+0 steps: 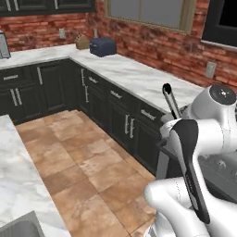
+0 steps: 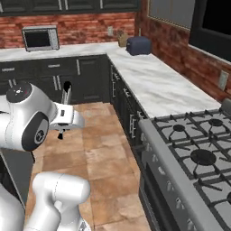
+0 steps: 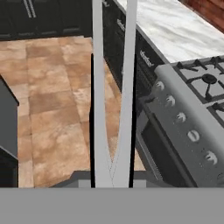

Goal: Take the tongs from the drawer on the right and place them on the dining counter next to the tray containing the hot dog.

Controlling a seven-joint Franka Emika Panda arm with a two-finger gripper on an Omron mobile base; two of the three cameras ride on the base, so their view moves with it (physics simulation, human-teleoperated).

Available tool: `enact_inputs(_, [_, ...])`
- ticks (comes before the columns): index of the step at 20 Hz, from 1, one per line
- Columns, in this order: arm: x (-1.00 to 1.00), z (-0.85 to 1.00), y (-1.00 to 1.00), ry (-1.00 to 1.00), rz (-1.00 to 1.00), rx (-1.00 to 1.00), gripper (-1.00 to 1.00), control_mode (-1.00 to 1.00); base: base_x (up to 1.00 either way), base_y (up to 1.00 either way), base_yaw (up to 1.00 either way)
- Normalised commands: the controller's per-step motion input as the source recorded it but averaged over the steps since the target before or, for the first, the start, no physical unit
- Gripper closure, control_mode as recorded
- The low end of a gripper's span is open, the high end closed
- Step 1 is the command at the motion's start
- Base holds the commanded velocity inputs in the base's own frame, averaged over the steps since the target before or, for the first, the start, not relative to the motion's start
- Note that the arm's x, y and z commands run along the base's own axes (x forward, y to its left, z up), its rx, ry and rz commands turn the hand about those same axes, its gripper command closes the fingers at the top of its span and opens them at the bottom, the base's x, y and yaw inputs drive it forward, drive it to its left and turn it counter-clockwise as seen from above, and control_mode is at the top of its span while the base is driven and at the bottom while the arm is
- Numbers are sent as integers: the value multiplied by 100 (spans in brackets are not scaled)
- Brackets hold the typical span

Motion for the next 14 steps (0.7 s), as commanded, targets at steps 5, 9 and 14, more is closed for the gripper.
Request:
enact_inputs(5, [0, 0, 0, 0, 0, 0, 100, 100, -15, 8, 47])
enact_inputs(9, [0, 0, 0, 0, 0, 0, 100, 100, -59, 0, 38])
enact_inputs(14, [0, 0, 0, 0, 0, 0, 100, 100, -76, 0, 25])
